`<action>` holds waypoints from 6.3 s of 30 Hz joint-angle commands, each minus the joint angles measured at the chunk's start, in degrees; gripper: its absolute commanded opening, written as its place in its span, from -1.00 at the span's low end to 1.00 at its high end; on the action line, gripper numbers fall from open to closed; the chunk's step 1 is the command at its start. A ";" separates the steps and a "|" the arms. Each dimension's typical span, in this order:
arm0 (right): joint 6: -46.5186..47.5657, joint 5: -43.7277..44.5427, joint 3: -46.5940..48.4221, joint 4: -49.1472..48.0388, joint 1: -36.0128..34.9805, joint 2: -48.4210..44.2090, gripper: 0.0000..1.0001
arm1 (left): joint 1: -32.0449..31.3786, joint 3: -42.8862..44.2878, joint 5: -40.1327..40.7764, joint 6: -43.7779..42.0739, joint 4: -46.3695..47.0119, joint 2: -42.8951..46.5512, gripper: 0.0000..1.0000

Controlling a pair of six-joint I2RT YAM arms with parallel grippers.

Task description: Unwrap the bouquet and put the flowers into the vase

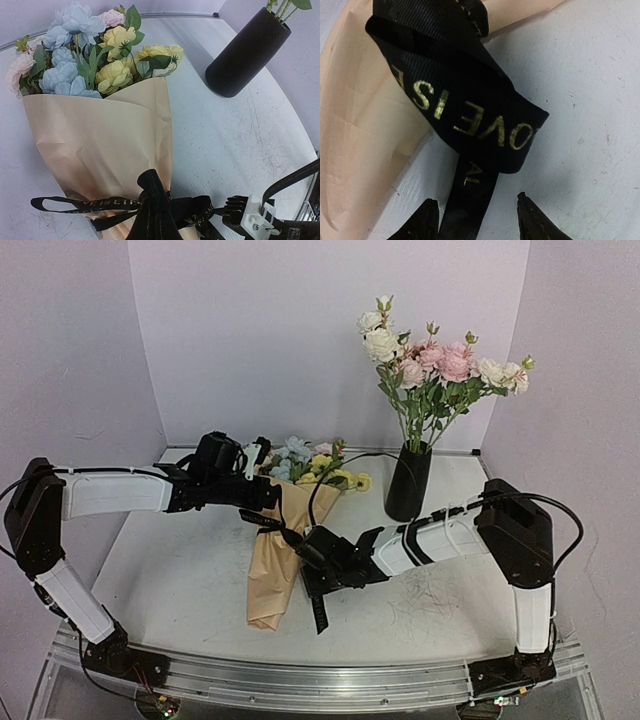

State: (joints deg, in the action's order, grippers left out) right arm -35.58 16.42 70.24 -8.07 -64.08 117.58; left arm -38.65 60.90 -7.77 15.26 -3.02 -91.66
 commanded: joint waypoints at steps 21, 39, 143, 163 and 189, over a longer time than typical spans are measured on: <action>-8.11 8.68 -9.28 10.10 6.21 -7.69 -1.00 | 0.07 -2.58 3.90 -0.21 0.94 2.97 -1.00; -7.40 11.77 -17.71 9.89 15.46 -16.62 -1.00 | 3.55 -9.92 20.04 9.28 -0.74 8.49 -1.00; 17.68 -18.12 -14.23 -14.75 15.29 -22.59 0.64 | -8.26 -2.49 22.41 -20.76 4.54 -7.08 0.99; 14.03 -17.12 -12.32 -16.85 14.98 -17.76 0.62 | -10.65 3.16 42.22 -8.65 -2.00 -10.83 0.49; 17.96 -25.04 5.75 -15.55 15.00 -2.05 -0.17 | -4.31 -5.38 16.89 -3.69 2.40 -3.29 -0.11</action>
State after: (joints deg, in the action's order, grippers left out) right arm -18.94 -8.03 71.31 -24.70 -48.90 113.09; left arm -44.65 56.68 16.06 12.01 -2.30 -97.98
